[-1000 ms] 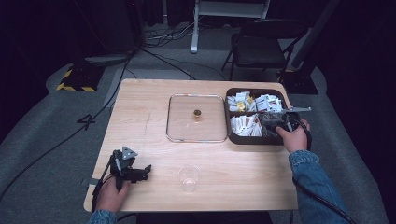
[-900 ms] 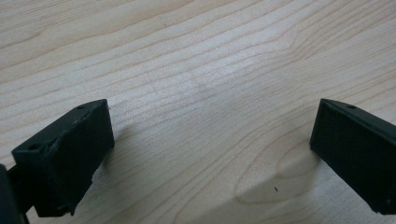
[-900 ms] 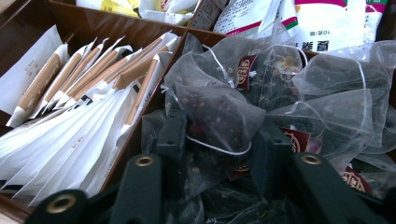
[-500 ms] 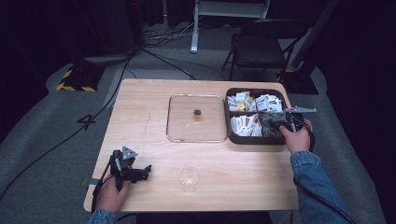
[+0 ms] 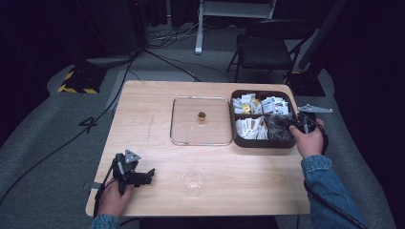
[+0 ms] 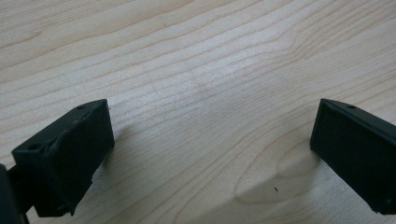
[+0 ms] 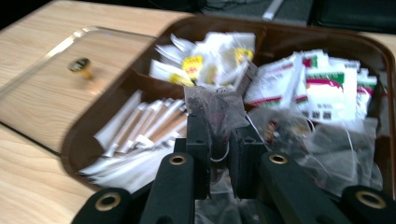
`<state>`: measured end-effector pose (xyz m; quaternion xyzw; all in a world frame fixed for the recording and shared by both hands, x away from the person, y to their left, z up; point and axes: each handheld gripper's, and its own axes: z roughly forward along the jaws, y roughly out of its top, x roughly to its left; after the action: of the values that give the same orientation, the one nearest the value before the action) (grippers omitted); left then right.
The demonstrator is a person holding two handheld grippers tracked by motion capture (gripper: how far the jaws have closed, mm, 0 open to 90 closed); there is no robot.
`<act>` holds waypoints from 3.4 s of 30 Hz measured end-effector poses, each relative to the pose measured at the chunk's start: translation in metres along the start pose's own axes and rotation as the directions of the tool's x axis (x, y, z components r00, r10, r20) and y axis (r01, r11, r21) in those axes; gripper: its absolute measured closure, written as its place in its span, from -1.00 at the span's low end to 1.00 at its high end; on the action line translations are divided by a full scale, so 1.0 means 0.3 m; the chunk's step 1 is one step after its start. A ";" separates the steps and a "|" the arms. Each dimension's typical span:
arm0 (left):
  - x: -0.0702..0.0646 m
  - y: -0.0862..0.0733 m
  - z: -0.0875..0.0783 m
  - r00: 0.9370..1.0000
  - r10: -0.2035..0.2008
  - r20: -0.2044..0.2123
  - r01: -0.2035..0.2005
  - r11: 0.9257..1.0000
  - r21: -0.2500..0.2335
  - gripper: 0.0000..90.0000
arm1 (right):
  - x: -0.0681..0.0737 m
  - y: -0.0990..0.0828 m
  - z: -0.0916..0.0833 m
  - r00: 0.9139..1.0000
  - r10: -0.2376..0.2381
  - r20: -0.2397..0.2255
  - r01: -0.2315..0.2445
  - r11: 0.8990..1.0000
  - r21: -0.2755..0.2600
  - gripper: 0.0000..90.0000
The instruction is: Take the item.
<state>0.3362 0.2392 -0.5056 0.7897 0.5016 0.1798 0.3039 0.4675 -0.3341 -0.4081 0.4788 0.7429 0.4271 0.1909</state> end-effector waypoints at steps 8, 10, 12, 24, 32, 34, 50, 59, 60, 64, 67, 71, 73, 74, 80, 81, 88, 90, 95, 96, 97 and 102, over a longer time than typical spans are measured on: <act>0.000 0.000 0.000 1.000 0.000 0.000 0.000 1.000 0.000 -1.00 | 0.056 0.047 -0.066 0.998 -0.034 -0.054 0.030 0.997 -0.074 0.80; 0.000 0.000 0.000 1.000 0.000 0.000 0.000 1.000 0.000 -1.00 | 0.062 0.051 -0.073 0.997 -0.038 -0.061 0.033 0.996 -0.083 0.80; 0.000 0.000 0.000 1.000 0.000 0.000 0.000 1.000 0.000 -1.00 | 0.079 0.060 -0.093 0.995 -0.052 -0.090 0.041 0.993 -0.114 0.80; 0.000 0.000 0.000 1.000 -0.001 0.000 0.001 1.000 0.000 -1.00 | 0.145 0.078 -0.147 0.980 -0.088 -0.181 0.055 0.983 -0.176 0.80; 0.000 0.000 0.000 1.000 0.000 0.000 0.000 1.000 0.000 -1.00 | 0.234 0.087 -0.175 0.957 -0.151 -0.248 0.103 0.975 -0.197 0.80; 0.000 0.000 0.000 1.000 -0.001 0.000 0.001 1.000 0.000 -1.00 | 0.249 0.089 -0.178 0.952 -0.164 -0.260 0.113 0.973 -0.202 0.80; 0.000 0.000 0.000 1.000 -0.001 0.000 0.001 1.000 0.000 -1.00 | 0.565 0.096 -0.191 0.833 -0.323 -0.449 0.240 0.942 -0.233 0.80; 0.000 0.000 0.000 1.000 0.000 0.000 0.000 1.000 0.000 -1.00 | 0.697 0.063 -0.185 0.765 -0.361 -0.533 0.276 0.932 -0.235 0.80; 0.000 0.000 0.000 1.000 0.000 0.000 0.000 1.000 0.000 -1.00 | 0.725 0.055 -0.180 0.749 -0.369 -0.551 0.285 0.929 -0.234 0.80; 0.000 0.002 0.002 1.000 -0.005 0.002 0.005 1.000 -0.003 -1.00 | 0.760 0.044 -0.170 0.729 -0.369 -0.576 0.290 0.930 -0.228 0.80; 0.000 0.002 0.002 1.000 -0.005 0.002 0.005 1.000 -0.003 -1.00 | 0.787 0.033 -0.162 0.714 -0.373 -0.592 0.299 0.928 -0.225 0.80; 0.000 0.002 0.002 1.000 -0.005 0.002 0.005 1.000 -0.003 -1.00 | 0.816 0.017 -0.143 0.702 -0.380 -0.603 0.316 0.924 -0.215 0.80; 0.000 0.002 0.002 1.000 -0.005 0.002 0.005 1.000 -0.003 -1.00 | 0.829 0.005 -0.131 0.700 -0.379 -0.605 0.323 0.924 -0.205 0.80; 0.000 0.002 0.002 1.000 -0.005 0.002 0.005 1.000 -0.003 -1.00 | 0.829 0.005 -0.131 0.700 -0.379 -0.605 0.323 0.924 -0.205 0.80; 0.000 0.002 0.002 1.000 -0.005 0.002 0.005 1.000 -0.004 -1.00 | 0.878 -0.046 -0.085 0.679 -0.379 -0.629 0.352 0.920 -0.174 0.80; 0.000 0.002 0.002 1.000 -0.005 0.002 0.005 1.000 -0.003 -1.00 | 0.878 -0.046 -0.085 0.679 -0.379 -0.629 0.352 0.920 -0.174 0.80; 0.000 0.002 0.003 1.000 -0.006 0.001 0.006 1.000 -0.005 -1.00 | 0.906 -0.101 -0.037 0.670 -0.359 -0.650 0.372 0.920 -0.125 0.80; 0.000 0.002 0.002 1.000 -0.005 0.002 0.005 1.000 -0.003 -1.00 | 0.907 -0.107 -0.031 0.669 -0.361 -0.650 0.377 0.918 -0.122 0.80; 0.000 0.002 0.002 1.000 -0.005 0.002 0.005 1.000 -0.003 -1.00 | 0.911 -0.133 -0.001 0.675 -0.349 -0.650 0.384 0.918 -0.095 0.80; 0.000 0.002 0.002 1.000 -0.005 0.002 0.005 1.000 -0.003 -1.00 | 0.912 -0.136 0.003 0.675 -0.351 -0.650 0.387 0.917 -0.093 0.80; 0.000 0.002 0.002 1.000 -0.006 0.002 0.006 1.000 -0.003 -1.00 | 0.913 -0.139 0.006 0.676 -0.351 -0.648 0.390 0.917 -0.090 0.80; 0.000 0.002 0.002 1.000 -0.005 0.003 0.005 1.000 -0.002 -1.00 | 0.917 -0.153 0.022 0.681 -0.350 -0.643 0.399 0.914 -0.075 0.80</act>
<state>0.3371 0.2389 -0.5057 0.7884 0.5029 0.1785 0.3061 0.3179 -0.0987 -0.4147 0.1469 0.8593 0.4899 -0.0099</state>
